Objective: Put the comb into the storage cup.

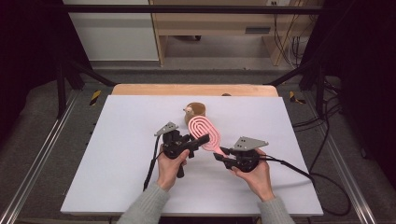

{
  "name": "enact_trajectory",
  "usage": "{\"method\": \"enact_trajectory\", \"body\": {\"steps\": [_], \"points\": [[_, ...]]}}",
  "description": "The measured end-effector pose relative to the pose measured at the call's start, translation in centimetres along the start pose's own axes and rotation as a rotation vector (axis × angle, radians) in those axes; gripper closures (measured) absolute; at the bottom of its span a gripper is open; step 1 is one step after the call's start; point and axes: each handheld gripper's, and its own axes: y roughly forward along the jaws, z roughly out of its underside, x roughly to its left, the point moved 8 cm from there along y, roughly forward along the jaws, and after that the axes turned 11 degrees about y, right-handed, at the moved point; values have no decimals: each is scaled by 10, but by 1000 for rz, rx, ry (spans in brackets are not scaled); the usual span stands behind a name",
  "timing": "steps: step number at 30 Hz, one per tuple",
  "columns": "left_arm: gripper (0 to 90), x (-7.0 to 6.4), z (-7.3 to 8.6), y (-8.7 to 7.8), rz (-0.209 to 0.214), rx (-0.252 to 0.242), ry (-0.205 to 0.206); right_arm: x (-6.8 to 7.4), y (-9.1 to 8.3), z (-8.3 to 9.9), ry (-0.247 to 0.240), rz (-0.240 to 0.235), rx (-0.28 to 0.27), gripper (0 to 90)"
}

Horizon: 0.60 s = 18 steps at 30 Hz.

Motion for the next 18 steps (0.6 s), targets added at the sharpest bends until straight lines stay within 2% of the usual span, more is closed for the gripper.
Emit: {"method": "enact_trajectory", "body": {"steps": [6, 18], "points": [[546, -3, -1, -1, 12, -7, -4, 0, 1, 1, -9, 2, 2, 695], [599, -13, -3, -1, 31, -10, 30, 0, 3, 3, -16, 2, 15, 698]]}}
